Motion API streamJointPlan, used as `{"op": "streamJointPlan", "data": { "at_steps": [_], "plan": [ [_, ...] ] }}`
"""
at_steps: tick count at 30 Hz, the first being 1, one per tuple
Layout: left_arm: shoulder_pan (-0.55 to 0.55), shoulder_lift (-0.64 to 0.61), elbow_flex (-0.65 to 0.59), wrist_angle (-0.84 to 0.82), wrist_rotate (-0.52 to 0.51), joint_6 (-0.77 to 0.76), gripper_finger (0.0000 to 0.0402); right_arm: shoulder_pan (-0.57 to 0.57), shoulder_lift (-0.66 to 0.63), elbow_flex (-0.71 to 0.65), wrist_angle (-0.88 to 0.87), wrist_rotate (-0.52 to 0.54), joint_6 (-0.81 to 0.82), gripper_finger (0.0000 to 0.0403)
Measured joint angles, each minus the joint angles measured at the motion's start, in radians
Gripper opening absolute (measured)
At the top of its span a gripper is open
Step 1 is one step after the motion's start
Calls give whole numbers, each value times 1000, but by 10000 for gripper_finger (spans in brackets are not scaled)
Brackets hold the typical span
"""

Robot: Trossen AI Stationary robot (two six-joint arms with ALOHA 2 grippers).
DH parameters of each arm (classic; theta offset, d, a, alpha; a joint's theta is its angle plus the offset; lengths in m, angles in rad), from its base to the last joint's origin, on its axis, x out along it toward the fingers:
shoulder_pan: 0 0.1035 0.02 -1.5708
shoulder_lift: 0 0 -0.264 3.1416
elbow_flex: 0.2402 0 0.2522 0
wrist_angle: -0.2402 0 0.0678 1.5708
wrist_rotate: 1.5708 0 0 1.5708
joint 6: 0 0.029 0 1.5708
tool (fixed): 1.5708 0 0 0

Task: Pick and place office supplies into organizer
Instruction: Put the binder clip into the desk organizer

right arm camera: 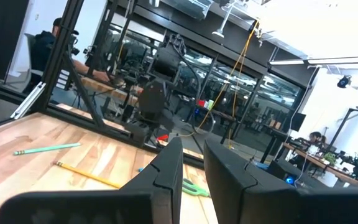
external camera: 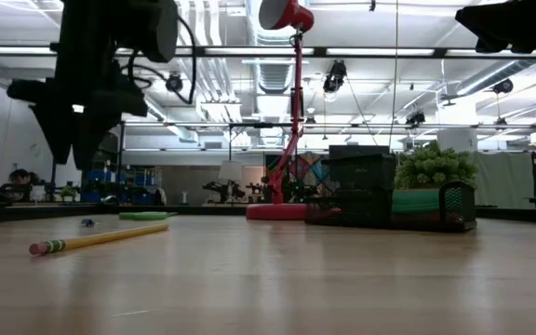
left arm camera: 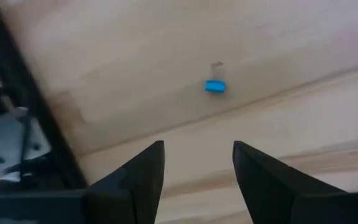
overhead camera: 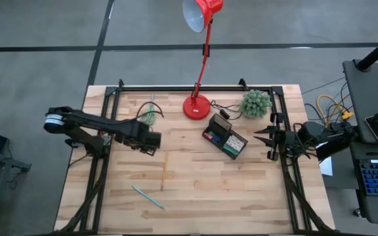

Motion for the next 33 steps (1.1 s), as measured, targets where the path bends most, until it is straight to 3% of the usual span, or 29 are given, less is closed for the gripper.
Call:
{"op": "streamJointPlan", "data": {
  "at_steps": [6, 14, 28, 33],
  "plan": [
    [46, -7, -56, 183, 50, 128, 176, 0, 0, 0, 0, 0, -4, 56],
    [117, 33, -74, 173, 68, 134, 176, 0, 0, 0, 0, 0, -7, 56],
    [184, 55, -169, 348, 93, 186, 176, 0, 0, 0, 0, 0, -11, 56],
    [195, 55, -184, 342, 93, 192, 176, 0, 0, 0, 0, 0, -12, 56]
  ]
}}
